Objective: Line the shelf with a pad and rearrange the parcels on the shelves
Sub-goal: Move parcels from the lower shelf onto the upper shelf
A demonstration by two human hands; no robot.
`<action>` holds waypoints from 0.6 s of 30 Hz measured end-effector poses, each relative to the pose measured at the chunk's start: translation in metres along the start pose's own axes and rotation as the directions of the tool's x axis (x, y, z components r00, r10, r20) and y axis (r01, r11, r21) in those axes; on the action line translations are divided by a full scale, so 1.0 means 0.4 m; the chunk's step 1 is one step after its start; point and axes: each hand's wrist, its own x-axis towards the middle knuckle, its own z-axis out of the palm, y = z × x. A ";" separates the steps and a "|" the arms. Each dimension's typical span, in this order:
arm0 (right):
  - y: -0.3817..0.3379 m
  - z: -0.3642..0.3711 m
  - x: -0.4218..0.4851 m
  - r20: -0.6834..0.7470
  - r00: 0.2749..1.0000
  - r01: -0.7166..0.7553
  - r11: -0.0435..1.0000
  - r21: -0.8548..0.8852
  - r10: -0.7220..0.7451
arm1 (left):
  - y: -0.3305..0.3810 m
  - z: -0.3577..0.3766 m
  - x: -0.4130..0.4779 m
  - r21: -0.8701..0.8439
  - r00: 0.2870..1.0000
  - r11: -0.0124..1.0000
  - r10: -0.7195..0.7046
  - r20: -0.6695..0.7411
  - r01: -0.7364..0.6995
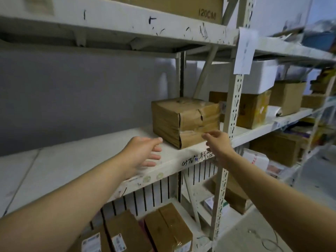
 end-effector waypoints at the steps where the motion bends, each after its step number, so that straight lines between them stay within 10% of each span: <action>1: -0.016 -0.004 0.022 -0.013 0.999 0.031 0.999 -0.017 -0.031 | 0.013 -0.002 0.023 -0.055 0.999 0.998 -0.035 -0.026 0.034; 11: -0.124 -0.046 0.289 -0.074 0.971 0.183 0.904 -0.387 -0.228 | 0.088 0.091 0.248 -0.203 0.975 0.964 -0.194 -0.108 0.169; 18: -0.100 -0.014 0.415 -0.128 0.990 0.012 0.955 -0.295 -0.052 | 0.123 0.144 0.341 -0.225 0.967 0.956 -0.221 -0.127 0.189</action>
